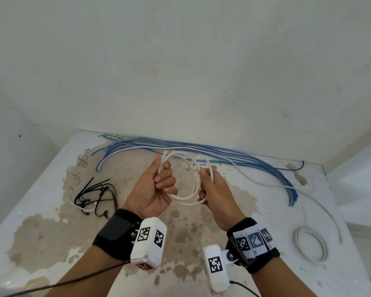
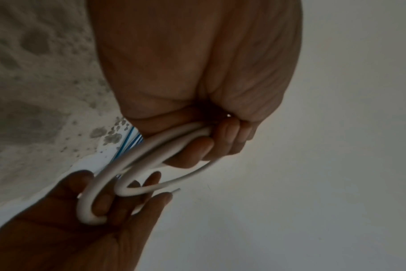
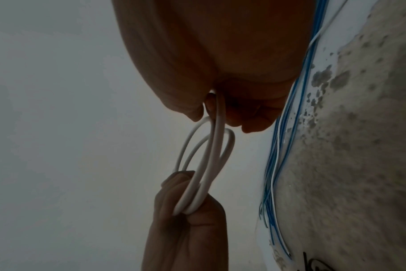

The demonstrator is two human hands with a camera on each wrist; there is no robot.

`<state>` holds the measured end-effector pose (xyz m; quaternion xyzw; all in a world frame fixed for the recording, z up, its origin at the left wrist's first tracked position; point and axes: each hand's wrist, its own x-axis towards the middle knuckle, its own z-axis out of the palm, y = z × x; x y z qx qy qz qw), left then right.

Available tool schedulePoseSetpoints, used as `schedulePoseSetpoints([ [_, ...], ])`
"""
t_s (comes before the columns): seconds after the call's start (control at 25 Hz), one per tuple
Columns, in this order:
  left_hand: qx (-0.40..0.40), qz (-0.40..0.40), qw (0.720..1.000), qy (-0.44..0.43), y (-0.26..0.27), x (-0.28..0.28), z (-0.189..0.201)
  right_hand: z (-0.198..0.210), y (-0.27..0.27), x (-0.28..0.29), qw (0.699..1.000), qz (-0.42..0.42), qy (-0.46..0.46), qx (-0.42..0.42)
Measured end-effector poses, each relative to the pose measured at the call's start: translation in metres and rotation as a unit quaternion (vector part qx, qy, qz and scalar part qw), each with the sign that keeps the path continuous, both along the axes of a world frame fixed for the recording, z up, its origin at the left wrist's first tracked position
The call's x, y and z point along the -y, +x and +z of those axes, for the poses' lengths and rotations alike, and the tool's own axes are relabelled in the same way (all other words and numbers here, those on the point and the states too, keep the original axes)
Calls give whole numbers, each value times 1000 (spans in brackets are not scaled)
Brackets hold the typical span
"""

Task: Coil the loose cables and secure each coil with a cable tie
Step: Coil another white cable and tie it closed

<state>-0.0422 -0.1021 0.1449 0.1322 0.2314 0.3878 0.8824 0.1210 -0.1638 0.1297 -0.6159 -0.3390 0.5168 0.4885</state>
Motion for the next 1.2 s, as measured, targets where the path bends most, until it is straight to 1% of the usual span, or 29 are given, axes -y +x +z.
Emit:
schedulePoseSetpoints([
  [0.08, 4, -20, 1000, -7, -3, 1, -1, -2, -2, 1, 999, 21, -31, -32],
  [0.16, -16, -31, 999, -7, -6, 2, -1, -2, -2, 3, 996, 30, -52, -62],
  [0.24, -44, -36, 998, -10, -9, 3, -1, -1, -1, 4, 998, 29, -37, -44],
  [0.36, -55, -46, 997, -21, -15, 4, 0, -1, -3, 4, 999, 32, -6, 1],
  [0.48, -47, -41, 998, -30, -24, 4, -2, -2, -12, 1, 1000, 18, 0, 3],
  [0.64, -36, -5, 999, -28, -39, 0, -3, -4, -31, -6, 1000, 6, 14, 2],
  [0.88, -31, -6, 999, -28, -67, -17, -1, 2, -58, -19, 1000, -2, 26, 14],
  [0.92, -23, -1, 999, -28, -71, -21, -1, 4, -63, -21, 999, -13, 31, -7],
  [0.96, -11, 13, 999, -29, -74, -24, -1, 6, -68, -23, 998, -32, 35, -52],
  [1.0, 7, 30, 999, -28, -78, -29, -3, 8, -73, -25, 991, -60, 39, -116],
  [1.08, 36, 59, 997, -22, -84, -39, -8, 13, -83, -28, 964, -102, 47, -243],
  [1.12, 43, 65, 997, -20, -86, -43, -11, 14, -87, -29, 954, -105, 45, -277],
  [1.16, 45, 68, 996, -20, -88, -45, -12, 16, -90, -29, 952, -98, 39, -287],
  [1.2, 45, 72, 996, -21, -90, -47, -13, 17, -93, -29, 955, -89, 32, -279],
])
